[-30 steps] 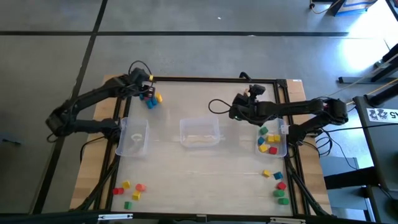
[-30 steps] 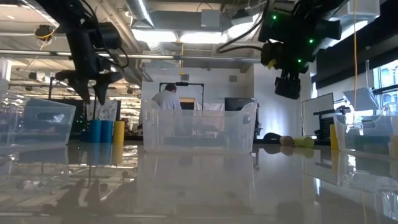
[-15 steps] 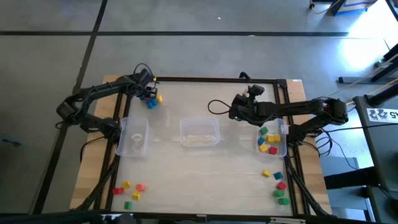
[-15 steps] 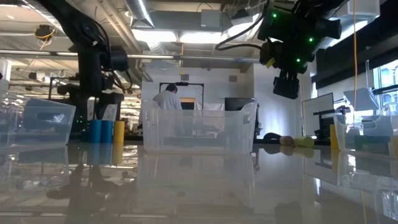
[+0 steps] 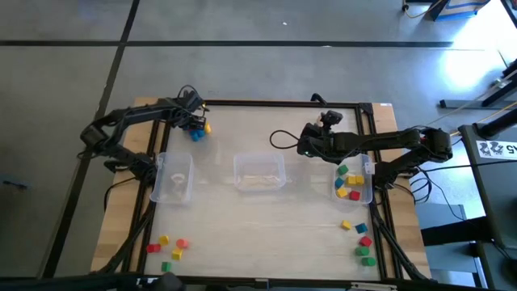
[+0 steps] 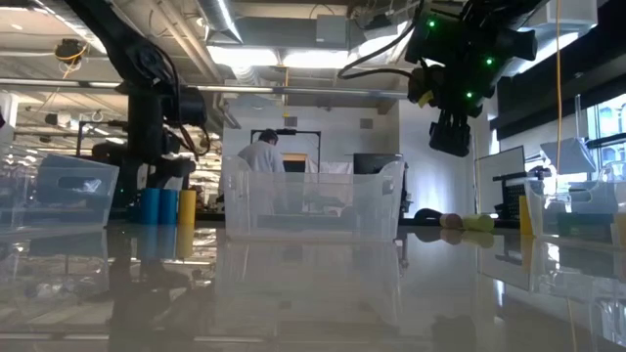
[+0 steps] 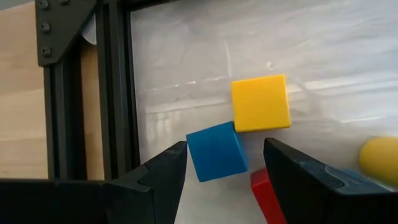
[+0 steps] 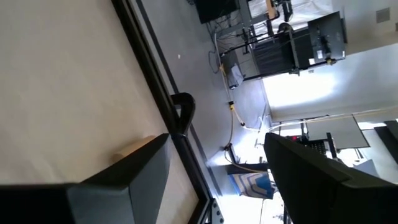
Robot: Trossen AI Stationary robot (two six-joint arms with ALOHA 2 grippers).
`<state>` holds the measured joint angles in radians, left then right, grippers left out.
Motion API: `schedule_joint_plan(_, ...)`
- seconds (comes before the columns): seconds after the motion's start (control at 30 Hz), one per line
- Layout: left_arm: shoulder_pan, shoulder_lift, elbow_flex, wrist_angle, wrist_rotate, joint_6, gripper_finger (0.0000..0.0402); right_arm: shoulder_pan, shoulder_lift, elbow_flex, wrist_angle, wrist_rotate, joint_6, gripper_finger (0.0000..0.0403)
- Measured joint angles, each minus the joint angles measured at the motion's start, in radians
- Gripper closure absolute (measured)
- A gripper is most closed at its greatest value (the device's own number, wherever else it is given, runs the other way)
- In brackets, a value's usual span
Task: Sort blocks by size
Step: Put the blue cube block into the right transparent bin
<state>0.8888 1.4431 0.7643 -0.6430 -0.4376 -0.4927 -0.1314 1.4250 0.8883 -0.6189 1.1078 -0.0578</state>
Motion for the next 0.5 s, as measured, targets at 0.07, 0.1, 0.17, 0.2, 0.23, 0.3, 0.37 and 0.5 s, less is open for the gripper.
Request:
schedule_joint_plan(0.07,0.002,0.013,0.000,-0.001,0.000,0.002,0.0192,0.000,0.000,0.000,0.000,-0.002,0.000,0.0139)
schedule_joint_plan(0.1,0.003,0.016,0.000,-0.003,-0.001,0.002,0.0192,0.000,0.000,0.000,0.000,-0.001,0.000,0.0139)
schedule_joint_plan(0.17,0.003,0.024,0.000,-0.003,-0.002,-0.001,0.0192,0.000,0.000,0.000,0.000,-0.002,0.000,0.0139)
schedule_joint_plan(0.2,0.002,0.027,0.000,-0.003,-0.005,-0.003,0.0192,0.000,0.000,0.000,0.000,-0.002,0.000,0.0139)
schedule_joint_plan(0.23,0.002,0.030,0.000,-0.002,-0.009,-0.007,0.0192,0.000,0.000,0.000,0.000,-0.002,0.000,0.0139)
schedule_joint_plan(0.3,0.002,0.036,0.000,0.002,-0.011,-0.015,0.0192,0.000,0.000,0.000,0.000,-0.002,0.000,0.0139)
schedule_joint_plan(0.37,0.002,0.045,0.000,0.001,-0.011,-0.015,0.0192,0.000,0.000,0.000,0.000,-0.002,0.000,0.0139)
schedule_joint_plan(0.5,0.002,0.064,0.000,0.005,-0.011,-0.016,0.0192,0.000,0.000,0.000,0.000,-0.002,0.000,0.0139)
